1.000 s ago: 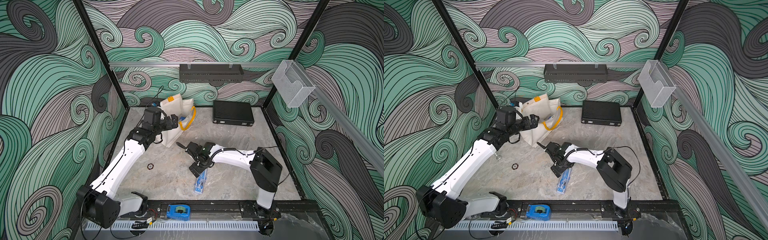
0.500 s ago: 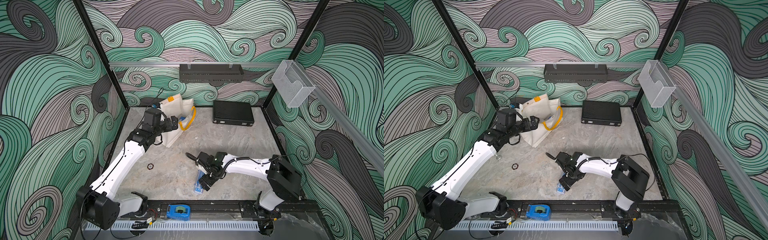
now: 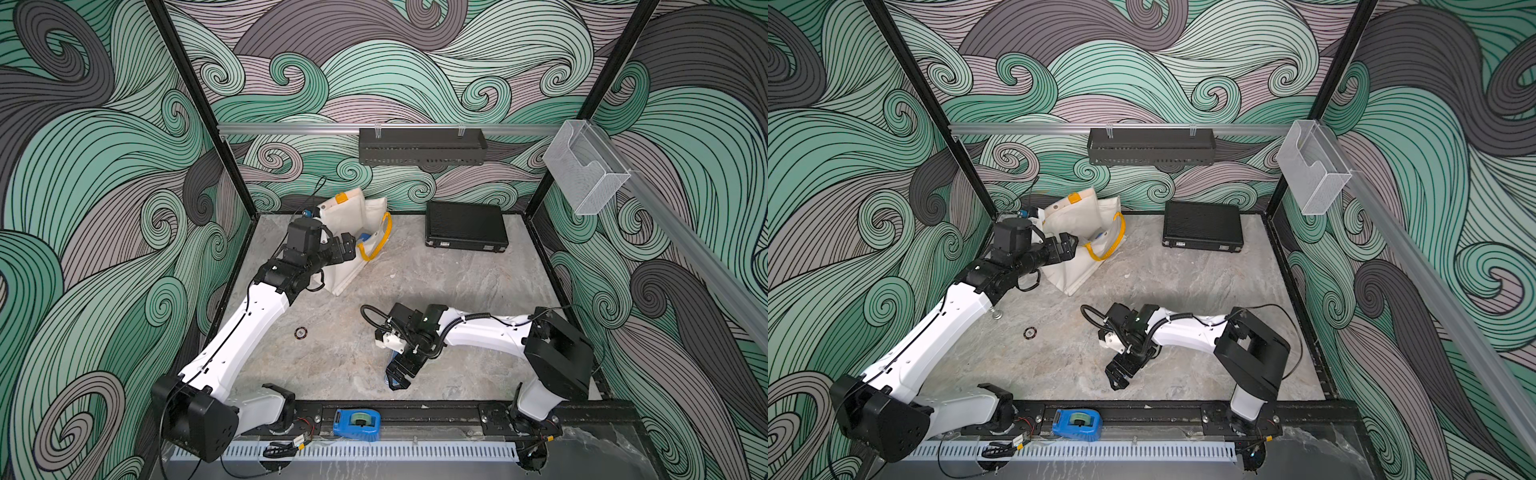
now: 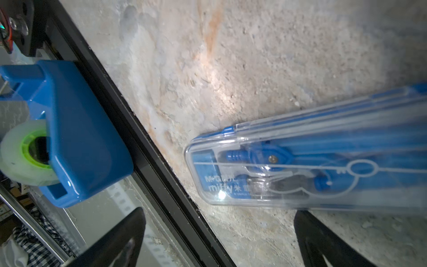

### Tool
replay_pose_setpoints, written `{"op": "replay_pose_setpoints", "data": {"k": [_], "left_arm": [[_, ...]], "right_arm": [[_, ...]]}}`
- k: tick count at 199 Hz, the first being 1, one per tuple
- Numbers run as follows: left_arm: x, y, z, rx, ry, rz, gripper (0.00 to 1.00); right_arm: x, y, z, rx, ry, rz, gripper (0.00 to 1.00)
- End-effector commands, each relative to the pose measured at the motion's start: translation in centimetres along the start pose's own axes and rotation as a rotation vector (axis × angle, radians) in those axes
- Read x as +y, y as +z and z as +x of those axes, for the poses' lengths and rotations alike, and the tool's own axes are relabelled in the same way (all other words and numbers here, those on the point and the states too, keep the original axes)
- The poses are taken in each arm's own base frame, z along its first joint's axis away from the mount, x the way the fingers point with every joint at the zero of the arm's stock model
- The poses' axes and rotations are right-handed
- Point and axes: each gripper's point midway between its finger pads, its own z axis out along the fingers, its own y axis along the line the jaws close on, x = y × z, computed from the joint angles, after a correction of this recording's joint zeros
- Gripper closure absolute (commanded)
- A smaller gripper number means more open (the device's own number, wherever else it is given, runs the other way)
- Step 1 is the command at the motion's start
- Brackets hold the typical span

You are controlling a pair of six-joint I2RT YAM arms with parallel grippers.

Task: Put the compass set into the canvas bag
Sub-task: Adjust the compass set at the center of the board.

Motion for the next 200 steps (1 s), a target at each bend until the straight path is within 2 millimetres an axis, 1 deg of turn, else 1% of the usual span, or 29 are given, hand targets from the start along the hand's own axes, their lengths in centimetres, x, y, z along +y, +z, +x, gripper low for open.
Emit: {"op": "replay_pose_setpoints", "data": {"k": [1,27,62,95,106,122,140,175,200], "left_arm": [[0.3,-1.0,-0.5,-0.025,-0.001,-0.006,0.01],[0.2,-1.0,-0.5,-0.026,0.001,-0.005,0.01],[0.3,-0.9,-0.5,-0.02,0.004,-0.008,0.01],[0.5,-1.0,-0.4,-0.019,0.012,-0.019,0.01],[0.5,-1.1,-0.4,-0.019,0.011,-0.022,0.01],[0.6,-1.1,-0.4,-0.017,0.014,-0.024,0.01],[0.7,-1.1,-0.3,-0.015,0.018,-0.03,0.01],[0.9,-1.3,-0.4,-0.021,0.016,-0.041,0.01],[1.2,-1.8,-0.4,-0.04,0.011,-0.051,0.01]], "right_arm": [[0.4,0.4,-0.2,0.016,-0.035,-0.03,0.0],[-0.3,0.6,-1.1,0.007,-0.035,-0.003,0.0],[-0.8,0.3,-3.8,-0.037,-0.055,-0.018,0.0],[-1.6,0.7,-6.0,-0.046,-0.059,-0.023,0.0],[-1.8,0.9,-6.4,-0.034,-0.059,-0.014,0.0],[-2.0,1.1,-6.7,-0.016,-0.058,-0.003,0.0],[-2.8,1.1,-6.7,0.001,-0.045,0.043,0.0],[-4.8,0.5,-6.4,0.034,-0.046,0.221,0.01],[-5.1,0.5,-7.0,0.03,-0.051,0.291,0.03]]}}
